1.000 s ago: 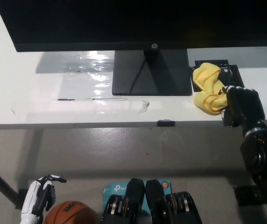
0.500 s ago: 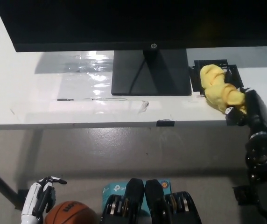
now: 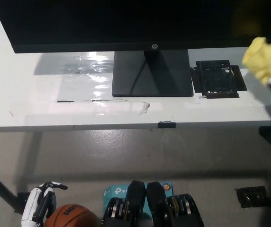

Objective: The robot uses its right hand to pick up the cloth kept in the middle of the desk and use it to wipe the monitor in the middle of the desk by swiping its screen twice

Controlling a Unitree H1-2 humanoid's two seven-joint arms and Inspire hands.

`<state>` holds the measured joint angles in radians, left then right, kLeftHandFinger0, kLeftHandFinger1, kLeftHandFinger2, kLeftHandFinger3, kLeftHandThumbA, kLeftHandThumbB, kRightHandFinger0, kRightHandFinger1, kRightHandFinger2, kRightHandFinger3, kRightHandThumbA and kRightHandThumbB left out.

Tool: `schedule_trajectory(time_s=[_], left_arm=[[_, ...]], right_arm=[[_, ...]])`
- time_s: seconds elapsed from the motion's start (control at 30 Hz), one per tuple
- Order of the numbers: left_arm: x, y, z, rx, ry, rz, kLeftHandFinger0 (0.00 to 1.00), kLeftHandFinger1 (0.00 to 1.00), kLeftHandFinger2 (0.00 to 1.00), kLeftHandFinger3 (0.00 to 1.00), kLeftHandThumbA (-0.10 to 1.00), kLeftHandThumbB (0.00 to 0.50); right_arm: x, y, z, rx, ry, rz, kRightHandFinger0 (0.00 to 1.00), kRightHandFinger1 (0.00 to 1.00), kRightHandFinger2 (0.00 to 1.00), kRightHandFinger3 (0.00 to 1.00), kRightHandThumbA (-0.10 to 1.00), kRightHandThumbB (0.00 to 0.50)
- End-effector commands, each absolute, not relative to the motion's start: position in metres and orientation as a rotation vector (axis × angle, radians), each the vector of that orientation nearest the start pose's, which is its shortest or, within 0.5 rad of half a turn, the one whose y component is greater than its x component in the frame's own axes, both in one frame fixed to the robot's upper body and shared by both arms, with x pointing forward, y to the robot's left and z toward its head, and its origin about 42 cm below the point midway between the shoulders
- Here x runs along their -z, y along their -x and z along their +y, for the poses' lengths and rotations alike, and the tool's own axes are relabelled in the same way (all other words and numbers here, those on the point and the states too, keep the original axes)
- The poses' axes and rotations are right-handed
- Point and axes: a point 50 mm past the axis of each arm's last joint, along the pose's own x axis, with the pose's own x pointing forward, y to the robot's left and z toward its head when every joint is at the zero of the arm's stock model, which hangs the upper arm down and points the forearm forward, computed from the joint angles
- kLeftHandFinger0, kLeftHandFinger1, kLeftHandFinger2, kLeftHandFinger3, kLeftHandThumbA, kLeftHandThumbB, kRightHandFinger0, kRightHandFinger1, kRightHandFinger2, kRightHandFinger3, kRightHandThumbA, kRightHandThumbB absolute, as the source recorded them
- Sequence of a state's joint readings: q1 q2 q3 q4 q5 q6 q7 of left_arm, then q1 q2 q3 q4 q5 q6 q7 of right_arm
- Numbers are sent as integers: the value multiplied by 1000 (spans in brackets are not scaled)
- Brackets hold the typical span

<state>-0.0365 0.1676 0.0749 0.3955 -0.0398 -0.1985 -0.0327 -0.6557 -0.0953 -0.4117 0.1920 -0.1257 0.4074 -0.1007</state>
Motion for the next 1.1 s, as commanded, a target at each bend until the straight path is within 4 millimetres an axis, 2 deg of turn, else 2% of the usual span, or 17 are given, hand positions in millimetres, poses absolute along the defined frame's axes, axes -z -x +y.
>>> schedule_trajectory(time_s=[0.0,0.03,0.07,0.13,0.17,0.23,0.3,0.4,0.47,0.6,0.73,0.83,0.87,0.93,1.0,1.03,1.07], left_arm=[[-29,-275,305,-63,-132,114,0,0,0,0,816,500],[-29,-275,305,-62,-130,116,0,0,0,0,807,500],[-29,-275,305,-58,-134,113,0,0,0,0,809,500],[-28,-276,305,-60,-117,122,0,0,0,0,787,500],[-28,-276,305,-57,-120,120,0,0,0,0,788,500],[-28,-276,305,-56,-116,118,0,0,0,0,787,500],[-28,-272,305,-53,-122,122,0,0,0,0,792,500],[-28,-272,305,-55,-123,127,0,0,0,0,794,500],[-29,-272,305,-48,-120,127,0,0,0,0,787,500],[-28,-271,305,-47,-137,134,0,0,0,0,754,500],[-25,-269,304,-43,-151,131,0,0,0,0,755,500],[-24,-266,304,-44,-141,139,0,0,0,0,716,500],[-22,-263,304,-44,-132,145,0,0,0,0,715,500],[-21,-262,304,-43,-146,144,0,0,0,0,744,500],[-19,-258,304,-39,-157,143,0,0,0,0,750,500],[-19,-256,305,-41,-156,149,0,0,0,0,747,500],[-18,-256,304,-45,-150,153,0,0,0,0,735,500]], right_arm=[[-344,-470,-304,304,-194,-215,0,27,464,494,-100,128],[-350,-471,-303,302,-185,-227,0,5,414,401,-100,186],[-358,-473,-300,302,-203,-244,0,0,401,421,-100,195],[-374,-480,-291,308,-178,-266,0,0,437,412,-100,150],[-379,-483,-287,307,-185,-268,0,1,449,355,-100,119],[-385,-486,-280,309,-175,-273,0,1,427,223,-100,112],[-390,-490,-269,299,-154,-272,0,0,407,163,-100,234],[-395,-493,-259,280,-125,-276,0,0,342,86,-100,257],[-403,-498,-243,266,-87,-281,0,0,332,114,-100,243],[-410,-506,-219,243,-51,-275,0,0,261,54,-100,304],[-413,-509,-203,230,-23,-271,0,0,267,97,-100,294],[-416,-514,-182,247,13,-260,0,0,307,115,-100,181],[-415,-514,-178,247,13,-257,0,0,304,112,-100,176],[-414,-514,-164,219,34,-255,0,0,240,5,-100,205],[-411,-514,-152,212,31,-245,0,0,150,29,-100,274],[-410,-514,-148,211,47,-243,0,0,153,110,-100,255],[-411,-514,-139,200,51,-241,0,0,119,125,-100,213]])
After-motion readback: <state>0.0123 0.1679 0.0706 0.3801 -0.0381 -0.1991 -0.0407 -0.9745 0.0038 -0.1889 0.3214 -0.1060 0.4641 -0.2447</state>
